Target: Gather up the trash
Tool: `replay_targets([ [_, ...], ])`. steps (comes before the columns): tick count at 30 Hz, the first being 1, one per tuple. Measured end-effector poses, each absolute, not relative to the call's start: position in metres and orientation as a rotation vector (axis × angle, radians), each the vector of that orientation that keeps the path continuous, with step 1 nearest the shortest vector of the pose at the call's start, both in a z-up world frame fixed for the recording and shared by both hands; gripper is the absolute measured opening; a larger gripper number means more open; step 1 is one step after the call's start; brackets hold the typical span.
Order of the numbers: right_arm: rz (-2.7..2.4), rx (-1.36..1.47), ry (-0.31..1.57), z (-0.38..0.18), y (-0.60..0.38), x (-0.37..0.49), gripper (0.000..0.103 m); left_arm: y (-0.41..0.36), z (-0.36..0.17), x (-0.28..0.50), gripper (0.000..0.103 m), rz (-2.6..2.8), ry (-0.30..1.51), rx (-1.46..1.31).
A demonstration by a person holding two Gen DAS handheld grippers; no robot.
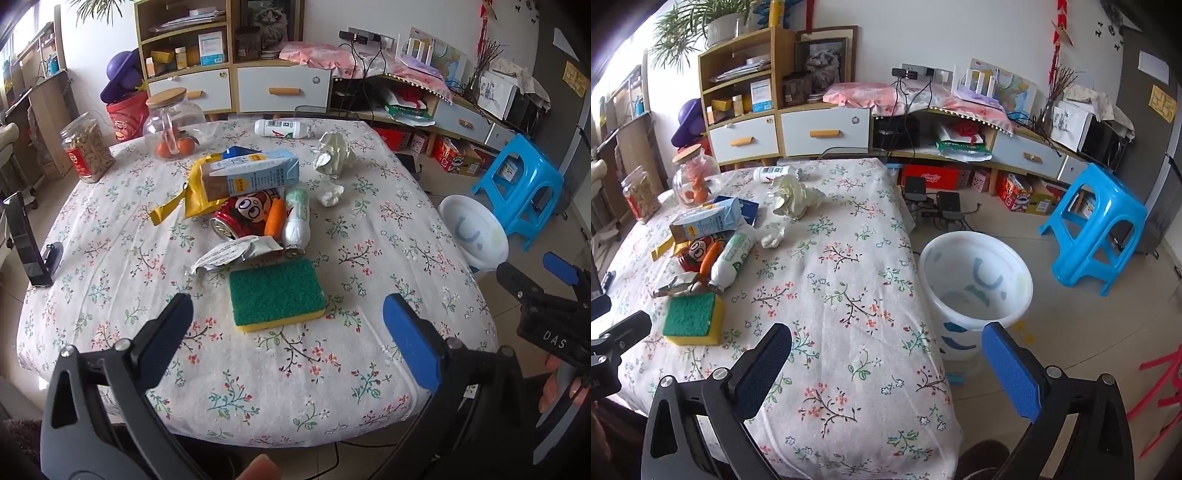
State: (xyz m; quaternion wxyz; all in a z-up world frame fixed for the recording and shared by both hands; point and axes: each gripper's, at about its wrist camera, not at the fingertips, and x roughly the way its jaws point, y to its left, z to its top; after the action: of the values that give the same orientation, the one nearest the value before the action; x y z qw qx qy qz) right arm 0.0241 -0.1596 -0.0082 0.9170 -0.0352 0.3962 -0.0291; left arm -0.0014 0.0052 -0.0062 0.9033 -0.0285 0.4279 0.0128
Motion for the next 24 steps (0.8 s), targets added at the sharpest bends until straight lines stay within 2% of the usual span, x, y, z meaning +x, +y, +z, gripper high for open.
replay_targets([
  [24,-0.054,-0.069,0.810,-0.0076,-0.1593,0.0240,0.103,0.0047,-0.0048,-0.0019,0.102,0.027,0.886,-0.064],
])
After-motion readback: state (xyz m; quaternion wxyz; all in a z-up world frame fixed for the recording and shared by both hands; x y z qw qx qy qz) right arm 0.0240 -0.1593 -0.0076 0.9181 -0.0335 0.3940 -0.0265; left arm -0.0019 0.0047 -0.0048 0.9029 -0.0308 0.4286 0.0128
